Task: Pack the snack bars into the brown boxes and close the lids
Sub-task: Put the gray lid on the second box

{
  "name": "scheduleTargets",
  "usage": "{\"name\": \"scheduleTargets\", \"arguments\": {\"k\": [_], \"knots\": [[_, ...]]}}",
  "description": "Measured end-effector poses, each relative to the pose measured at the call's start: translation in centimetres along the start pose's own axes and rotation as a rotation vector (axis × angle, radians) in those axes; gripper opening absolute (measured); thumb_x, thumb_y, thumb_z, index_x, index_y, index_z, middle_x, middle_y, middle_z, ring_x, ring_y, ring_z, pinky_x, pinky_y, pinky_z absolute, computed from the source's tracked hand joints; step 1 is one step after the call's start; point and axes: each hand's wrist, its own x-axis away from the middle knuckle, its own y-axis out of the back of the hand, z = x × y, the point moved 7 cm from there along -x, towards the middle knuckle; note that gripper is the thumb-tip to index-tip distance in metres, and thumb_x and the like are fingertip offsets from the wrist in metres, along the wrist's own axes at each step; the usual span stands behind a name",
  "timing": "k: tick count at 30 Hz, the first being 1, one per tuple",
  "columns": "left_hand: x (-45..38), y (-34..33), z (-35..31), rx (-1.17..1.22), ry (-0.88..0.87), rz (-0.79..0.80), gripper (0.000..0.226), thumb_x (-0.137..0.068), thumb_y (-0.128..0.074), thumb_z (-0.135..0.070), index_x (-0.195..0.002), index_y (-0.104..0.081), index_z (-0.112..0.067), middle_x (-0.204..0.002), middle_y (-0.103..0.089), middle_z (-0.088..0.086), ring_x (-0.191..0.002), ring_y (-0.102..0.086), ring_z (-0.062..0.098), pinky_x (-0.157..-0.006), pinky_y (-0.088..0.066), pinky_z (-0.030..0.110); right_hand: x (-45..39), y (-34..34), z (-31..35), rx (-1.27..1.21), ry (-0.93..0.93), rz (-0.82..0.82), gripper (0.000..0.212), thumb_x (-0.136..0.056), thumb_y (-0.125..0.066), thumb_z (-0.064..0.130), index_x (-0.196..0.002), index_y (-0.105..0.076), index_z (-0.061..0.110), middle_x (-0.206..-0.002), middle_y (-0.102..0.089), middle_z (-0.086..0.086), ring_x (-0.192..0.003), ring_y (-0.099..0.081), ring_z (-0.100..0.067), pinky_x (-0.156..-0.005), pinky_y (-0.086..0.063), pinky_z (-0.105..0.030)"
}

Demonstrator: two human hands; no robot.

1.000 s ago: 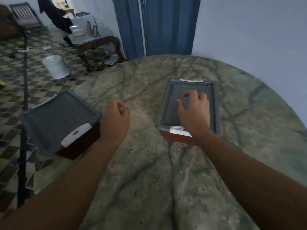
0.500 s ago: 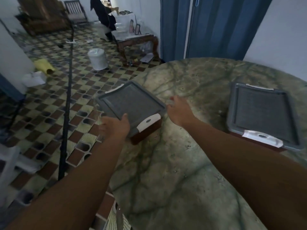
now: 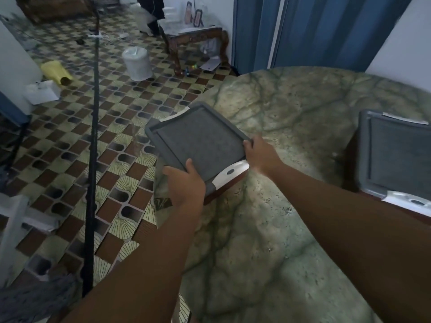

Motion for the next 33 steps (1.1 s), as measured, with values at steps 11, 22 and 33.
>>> {"name": "scheduleTargets", "arguments": {"k": [11,22,33], "knots": [[-3.1,-2.3,-1.7,-0.147,-0.314,0.291,0.061,-0.101,-0.056,-0.049,-0.132,-0.049,0.003,-0.130,-0.058,0.021,-0.119,-0.056,0.038,-0.081,-0.036,0.033,7.6,1.4,-4.9,-0.289,-0.165,-0.077,0.033,-0.107,-0.040,0.045,-0.106,-0.052,0.015,-0.093,-0.061,-0.005,-0.071,-0.057,-0.017,-0.058,-0.044,-0.031],[1.6,-9.2,-3.8,-0.206,-0.586,0.580,0.058,-0.102,-0.051,-0.053,-0.139,-0.049,-0.009,-0.139,-0.058,0.014,-0.127,-0.055,0.037,-0.101,-0.043,0.041,17.8,4.0,-11.8,-0.492,-0.414,-0.346,0.031,-0.102,-0.047,0.048,-0.087,-0.050,0.021,-0.088,-0.064,-0.005,-0.074,-0.063,-0.022,-0.073,-0.059,-0.047],[1.2,-15.0,-7.0,-0.267,-0.618,0.634,0.058,-0.100,-0.049,-0.059,-0.124,-0.051,-0.006,-0.111,-0.060,0.009,-0.108,-0.060,0.035,-0.081,-0.039,0.036,16.4,6.5,-13.1,-0.555,-0.461,-0.482,0.034,-0.102,-0.050,0.042,-0.093,-0.056,0.010,-0.088,-0.067,-0.011,-0.063,-0.064,-0.019,-0.063,-0.061,-0.046]]}}
